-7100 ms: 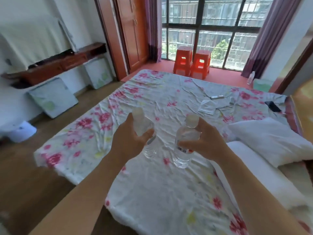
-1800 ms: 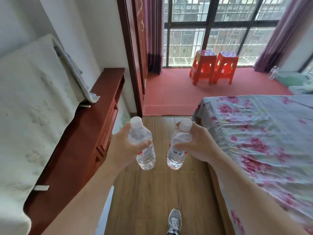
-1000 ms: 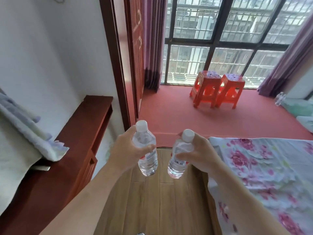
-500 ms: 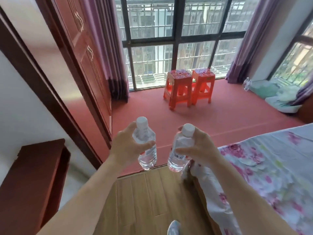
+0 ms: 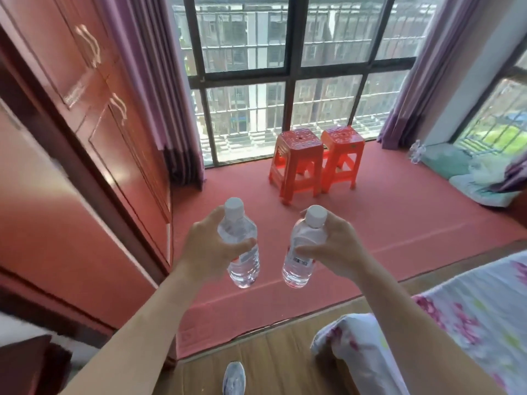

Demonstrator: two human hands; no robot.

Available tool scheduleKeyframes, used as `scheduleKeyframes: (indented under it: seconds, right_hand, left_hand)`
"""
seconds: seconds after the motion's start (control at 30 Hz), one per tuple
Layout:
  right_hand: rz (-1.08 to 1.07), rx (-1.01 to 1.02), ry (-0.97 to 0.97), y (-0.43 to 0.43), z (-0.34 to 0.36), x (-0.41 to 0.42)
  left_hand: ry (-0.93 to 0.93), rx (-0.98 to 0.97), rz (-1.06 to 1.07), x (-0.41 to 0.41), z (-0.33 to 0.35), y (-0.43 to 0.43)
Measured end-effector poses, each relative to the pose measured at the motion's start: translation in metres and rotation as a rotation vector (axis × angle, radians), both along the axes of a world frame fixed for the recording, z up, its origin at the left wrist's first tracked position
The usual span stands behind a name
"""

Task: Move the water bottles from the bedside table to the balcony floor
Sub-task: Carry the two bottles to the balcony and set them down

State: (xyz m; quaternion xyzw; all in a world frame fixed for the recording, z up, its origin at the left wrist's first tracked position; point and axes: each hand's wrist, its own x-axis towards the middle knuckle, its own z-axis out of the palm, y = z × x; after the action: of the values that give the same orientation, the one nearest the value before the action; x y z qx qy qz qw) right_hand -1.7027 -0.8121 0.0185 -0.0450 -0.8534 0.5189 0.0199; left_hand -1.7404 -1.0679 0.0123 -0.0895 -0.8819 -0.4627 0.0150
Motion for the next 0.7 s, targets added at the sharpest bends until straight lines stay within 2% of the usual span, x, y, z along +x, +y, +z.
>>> scheduleKeyframes:
  seconds: [0.2, 0.37, 0.57, 0.7]
  right_hand:
    - [-0.129, 0.005, 0.001, -0.011, -0.003, -0.091]
    - [-0.244, 0.029, 0.038, 0.009, 0.003, -0.143]
    - [-0.349, 0.098, 0.007, 0.074, 0.001, -0.189]
    - [-0.402, 0.057, 0.002, 0.130, -0.009, -0.225]
  left_hand:
    - [0.021, -0.001, -0.093, -0.125, 0.005, 0.001]
    - [0.036, -0.053, -0.204, -0.206, 0.011, 0.034]
    - [0.048, -0.068, -0.316, -0.276, 0.007, 0.113]
    - [0.062, -0.093, -0.376, -0.315, -0.001, 0.167]
